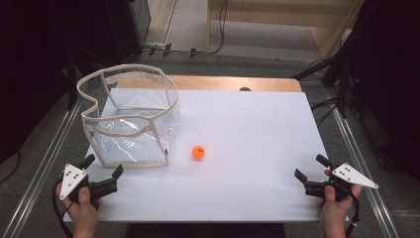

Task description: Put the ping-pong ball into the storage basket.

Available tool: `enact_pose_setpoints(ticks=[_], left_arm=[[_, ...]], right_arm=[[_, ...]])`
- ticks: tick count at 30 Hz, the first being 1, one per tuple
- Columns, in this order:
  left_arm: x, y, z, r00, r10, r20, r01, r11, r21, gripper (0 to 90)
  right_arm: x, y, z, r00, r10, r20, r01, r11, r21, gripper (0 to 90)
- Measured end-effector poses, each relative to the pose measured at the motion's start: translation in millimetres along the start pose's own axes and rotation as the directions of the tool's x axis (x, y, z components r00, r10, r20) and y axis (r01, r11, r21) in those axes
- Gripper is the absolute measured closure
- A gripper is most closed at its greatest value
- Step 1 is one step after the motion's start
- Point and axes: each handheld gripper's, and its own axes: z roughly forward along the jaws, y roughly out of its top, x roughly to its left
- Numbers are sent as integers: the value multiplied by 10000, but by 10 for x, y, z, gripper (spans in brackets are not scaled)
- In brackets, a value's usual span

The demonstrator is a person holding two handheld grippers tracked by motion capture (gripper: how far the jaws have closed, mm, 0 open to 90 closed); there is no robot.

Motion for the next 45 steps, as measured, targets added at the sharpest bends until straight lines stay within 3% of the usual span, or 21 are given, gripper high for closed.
enact_pose_setpoints(ticks=[3, 6, 9, 10, 13, 19, 24, 34, 40, 45], left_arm=[[15, -2, -5, 9999, -114, -90, 114, 9999, 10, 0], [31, -6, -20, 9997, -191, 126, 193, 9998, -112, 0], [16, -9, -6, 9999, -5, 164, 7, 10000, -82, 0], [-7, -12, 6, 9998, 187, 82, -187, 9998, -12, 0], [-16, -13, 15, 9997, 246, 56, -246, 9997, 19, 0], [28, -10, 20, 9999, -134, -7, 134, 9999, 9, 0], [24, -9, 26, 9984, -284, -479, 281, 9996, -66, 0], [34, -6, 50, 9998, -200, -45, 200, 9997, 142, 0], [-3, -6, 64, 9999, 96, -38, -95, 9993, 356, 0], [1, -6, 64, 10000, 16, -12, -16, 9994, 344, 0]], right_arm=[[5, 11, -2, 10000, -12, 14, 12, 10000, 71, 0], [13, 35, 7, 9997, -80, -210, 87, 9994, 324, 0], [21, 53, 17, 9994, 4, -338, 8, 9993, 368, 0], [37, 74, 30, 9990, -114, -439, 136, 9987, 496, 0], [67, 102, 38, 9986, -270, -460, 297, 9977, 606, 0], [115, 198, 62, 9964, -417, -732, 466, 9966, 674, 0], [128, 312, 84, 9947, -565, -862, 620, 9961, 633, 0], [210, 487, 235, 9870, -785, -1402, 918, 9917, 906, 0], [262, 592, 323, 9833, -946, -1554, 1109, 9889, 994, 0], [309, 701, 410, 9810, -1061, -1624, 1255, 9855, 1145, 0]])
